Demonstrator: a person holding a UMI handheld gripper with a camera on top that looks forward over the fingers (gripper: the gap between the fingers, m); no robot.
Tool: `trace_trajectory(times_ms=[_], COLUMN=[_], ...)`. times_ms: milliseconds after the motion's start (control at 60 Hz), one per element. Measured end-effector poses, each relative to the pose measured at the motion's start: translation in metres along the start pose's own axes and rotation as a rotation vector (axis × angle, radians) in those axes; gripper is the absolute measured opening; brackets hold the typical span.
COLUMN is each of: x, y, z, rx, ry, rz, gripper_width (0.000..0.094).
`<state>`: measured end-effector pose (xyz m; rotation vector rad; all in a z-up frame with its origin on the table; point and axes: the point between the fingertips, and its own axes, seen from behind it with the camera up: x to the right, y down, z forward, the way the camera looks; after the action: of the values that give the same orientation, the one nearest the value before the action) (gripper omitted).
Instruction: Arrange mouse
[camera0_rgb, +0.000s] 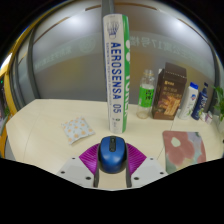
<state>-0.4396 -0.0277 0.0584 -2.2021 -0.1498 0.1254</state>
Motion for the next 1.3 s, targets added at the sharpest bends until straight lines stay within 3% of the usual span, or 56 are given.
trace_trajectory(times_ms=[133,217,283,383,583,750,800,867,900,1300], x=[0.064,0.133,0.193,0.262,0.310,0.311,0.312,0.310,0.309,0.258], y=[-0.104,-0.137,-0.129,-0.079,0.024,0.051,0.049,0.042,0.037,0.007], z=[-0.069,-0.090,-0.085,-0.052,0.006,0.021,0.016,0.003,-0.005,-0.188], rx=[0.217,0.268,0.251,0.130,-0.057,-0.120,-0.118,-0.100,-0.089,0.057], ry=[0.011,0.056,0.103,0.144,0.133,0.099,0.104,0.115,0.123,0.241], rz=[0.006,0.034,0.057,0.086,0.067,0.080,0.075,0.053,0.045,0.011], gripper_width=[0.0365,0.0363,0.0361,0.0362,0.0368,0.0516,0.0636,0.0872,0.0830,0.0854])
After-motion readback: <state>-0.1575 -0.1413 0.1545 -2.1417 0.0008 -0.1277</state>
